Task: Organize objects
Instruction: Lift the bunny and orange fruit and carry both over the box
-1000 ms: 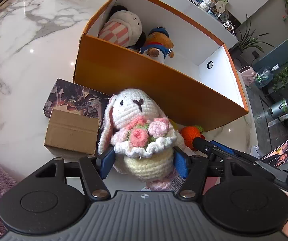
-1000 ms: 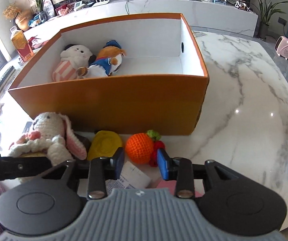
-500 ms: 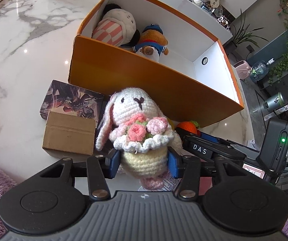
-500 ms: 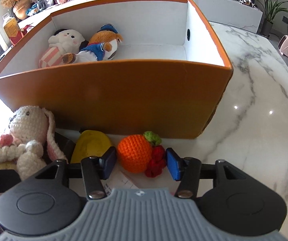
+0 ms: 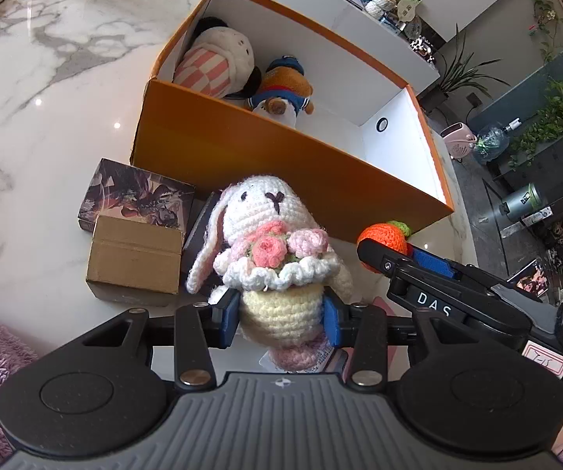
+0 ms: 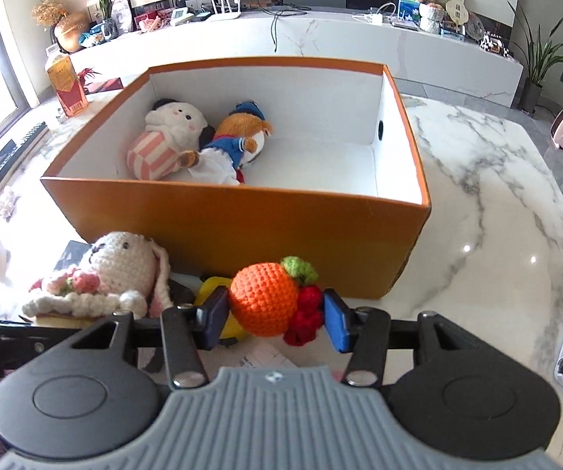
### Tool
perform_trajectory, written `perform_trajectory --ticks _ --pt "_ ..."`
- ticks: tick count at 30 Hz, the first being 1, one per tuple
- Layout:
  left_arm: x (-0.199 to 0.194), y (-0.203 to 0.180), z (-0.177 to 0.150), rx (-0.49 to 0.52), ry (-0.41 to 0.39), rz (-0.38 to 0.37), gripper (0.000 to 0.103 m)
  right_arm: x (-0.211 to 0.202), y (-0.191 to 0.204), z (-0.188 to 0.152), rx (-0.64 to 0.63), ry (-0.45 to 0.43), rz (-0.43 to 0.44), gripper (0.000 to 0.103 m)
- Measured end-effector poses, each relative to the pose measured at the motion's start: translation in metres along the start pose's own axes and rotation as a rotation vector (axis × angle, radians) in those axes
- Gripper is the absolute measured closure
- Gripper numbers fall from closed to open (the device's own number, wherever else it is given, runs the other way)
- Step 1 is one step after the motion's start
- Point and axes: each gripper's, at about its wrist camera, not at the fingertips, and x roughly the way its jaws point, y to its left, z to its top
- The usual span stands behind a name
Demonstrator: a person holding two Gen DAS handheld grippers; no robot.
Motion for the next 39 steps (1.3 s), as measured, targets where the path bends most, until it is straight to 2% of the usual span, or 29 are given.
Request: perform_trajectory --ticks 10,15,19,24,29,33,36,39 --pt "-0.049 -0.02 0.011 0.077 -0.063 -0.104 0.054 -0.06 0.021 0.024 -0.11 -0.128 0.065 0.05" --pt "-0.061 -0.029 0.041 0.154 -0.096 -0.116 0.054 -0.074 0.02 0.048 -0.102 -0.15 0.112 0.05" --pt "-0.059 -0.034 0.074 0.246 -0.087 -0.102 0.054 -0.074 0.014 0.069 -0.073 -0.16 0.13 0.05" --pt "-0.036 -0.042 0.114 0.389 0.017 -0.081 0.054 -0.053 -0.001 0.092 0.007 -0.127 0.175 0.05" --pt "0.001 -0.046 0.145 0.482 0.195 -0.087 0.054 -0.02 -0.018 0.105 0.107 -0.052 0.207 0.05" --pt "0.025 -0.044 0.167 0.545 0.342 -0.166 0.054 -0.002 -0.023 0.111 0.133 -0.024 0.215 0.05" --pt "0.039 -0.047 0.173 0.617 0.42 -0.164 0.053 0.012 -0.024 0.114 0.133 -0.003 0.215 0.05" --pt "0.047 -0.041 0.185 0.627 0.485 -0.203 0.053 0.025 -0.03 0.119 0.144 0.014 0.196 0.05"
